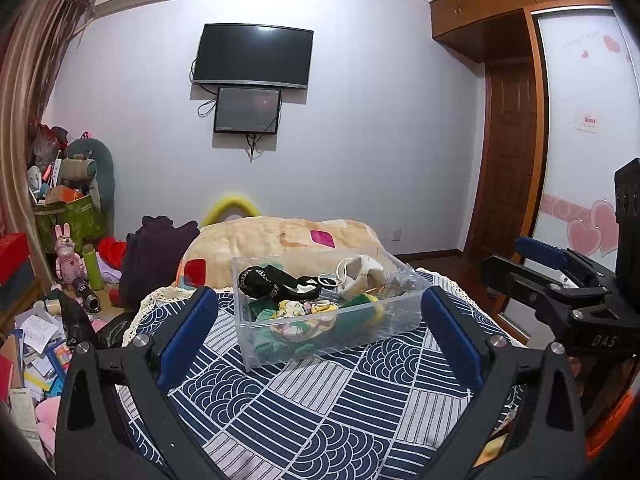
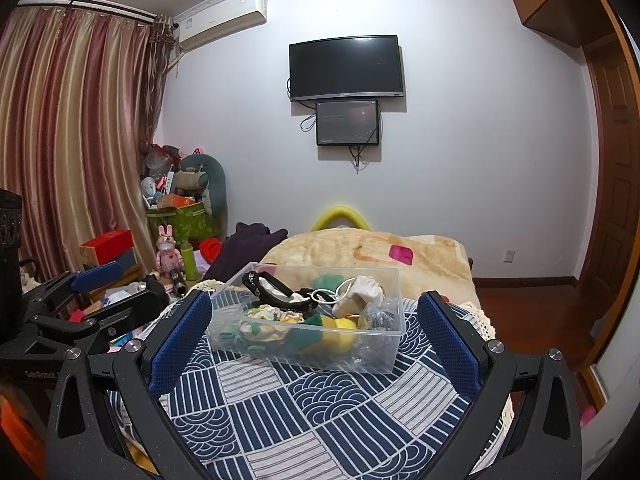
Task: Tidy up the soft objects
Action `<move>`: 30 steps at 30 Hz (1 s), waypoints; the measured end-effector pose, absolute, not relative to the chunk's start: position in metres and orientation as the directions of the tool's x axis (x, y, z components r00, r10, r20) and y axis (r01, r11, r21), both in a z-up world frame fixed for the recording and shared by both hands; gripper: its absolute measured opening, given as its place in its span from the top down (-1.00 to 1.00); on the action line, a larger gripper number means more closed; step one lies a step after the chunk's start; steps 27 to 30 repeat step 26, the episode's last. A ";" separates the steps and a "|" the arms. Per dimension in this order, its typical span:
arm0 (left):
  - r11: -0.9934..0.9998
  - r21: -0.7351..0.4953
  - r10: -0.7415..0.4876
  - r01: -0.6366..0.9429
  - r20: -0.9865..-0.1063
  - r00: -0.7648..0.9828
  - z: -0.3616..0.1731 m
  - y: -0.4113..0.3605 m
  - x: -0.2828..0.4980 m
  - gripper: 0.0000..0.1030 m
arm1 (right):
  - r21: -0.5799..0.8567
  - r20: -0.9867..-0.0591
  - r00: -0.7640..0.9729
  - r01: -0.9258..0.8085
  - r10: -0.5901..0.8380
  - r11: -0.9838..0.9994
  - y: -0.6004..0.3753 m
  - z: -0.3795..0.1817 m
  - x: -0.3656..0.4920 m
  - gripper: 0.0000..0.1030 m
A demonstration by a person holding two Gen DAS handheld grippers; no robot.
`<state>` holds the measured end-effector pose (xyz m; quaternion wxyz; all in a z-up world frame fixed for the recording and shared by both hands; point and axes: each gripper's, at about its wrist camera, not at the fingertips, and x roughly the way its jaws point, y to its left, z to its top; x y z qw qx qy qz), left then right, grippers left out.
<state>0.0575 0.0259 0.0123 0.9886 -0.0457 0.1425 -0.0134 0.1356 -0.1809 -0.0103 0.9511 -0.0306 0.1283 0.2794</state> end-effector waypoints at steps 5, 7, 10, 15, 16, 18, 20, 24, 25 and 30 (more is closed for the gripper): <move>0.995 -0.094 -0.043 0.018 -0.274 0.961 0.012 0.026 0.058 -0.99 | 0.013 -0.262 0.811 -0.540 0.524 0.842 -0.181 -0.010 0.136 -1.00; 0.996 -0.091 -0.047 0.023 -0.273 0.961 0.011 0.025 0.058 -0.99 | 0.013 -0.262 0.810 -0.540 0.524 0.842 -0.181 -0.010 0.136 -1.00; 0.996 -0.088 -0.051 0.027 -0.275 0.960 0.011 0.023 0.058 -0.99 | 0.013 -0.262 0.810 -0.540 0.524 0.842 -0.181 -0.010 0.136 -1.00; 0.995 -0.092 -0.052 0.027 -0.277 0.959 0.010 0.023 0.058 -0.99 | 0.014 -0.261 0.810 -0.541 0.525 0.841 -0.180 -0.010 0.136 -0.99; 0.995 -0.095 -0.055 0.029 -0.280 0.958 0.011 0.023 0.058 -0.99 | 0.014 -0.261 0.810 -0.540 0.525 0.841 -0.180 -0.010 0.136 -1.00; 0.994 -0.103 -0.060 0.032 -0.280 0.958 0.011 0.023 0.058 -1.00 | 0.015 -0.262 0.809 -0.541 0.525 0.841 -0.180 -0.010 0.135 -1.00; 0.994 -0.108 -0.059 0.030 -0.279 0.959 0.011 0.024 0.058 -0.99 | 0.015 -0.265 0.808 -0.542 0.526 0.840 -0.179 -0.010 0.134 -1.00; 0.992 -0.123 -0.065 0.031 -0.281 0.958 0.012 0.025 0.058 -0.99 | 0.018 -0.269 0.805 -0.545 0.529 0.838 -0.178 -0.009 0.133 -0.99; 0.991 -0.129 -0.069 0.033 -0.284 0.956 0.011 0.025 0.059 -0.99 | 0.017 -0.269 0.805 -0.545 0.529 0.838 -0.178 -0.009 0.133 -0.99; 0.990 -0.136 -0.074 0.035 -0.291 0.954 0.011 0.026 0.060 -0.99 | 0.017 -0.270 0.805 -0.545 0.529 0.838 -0.177 -0.010 0.134 -1.00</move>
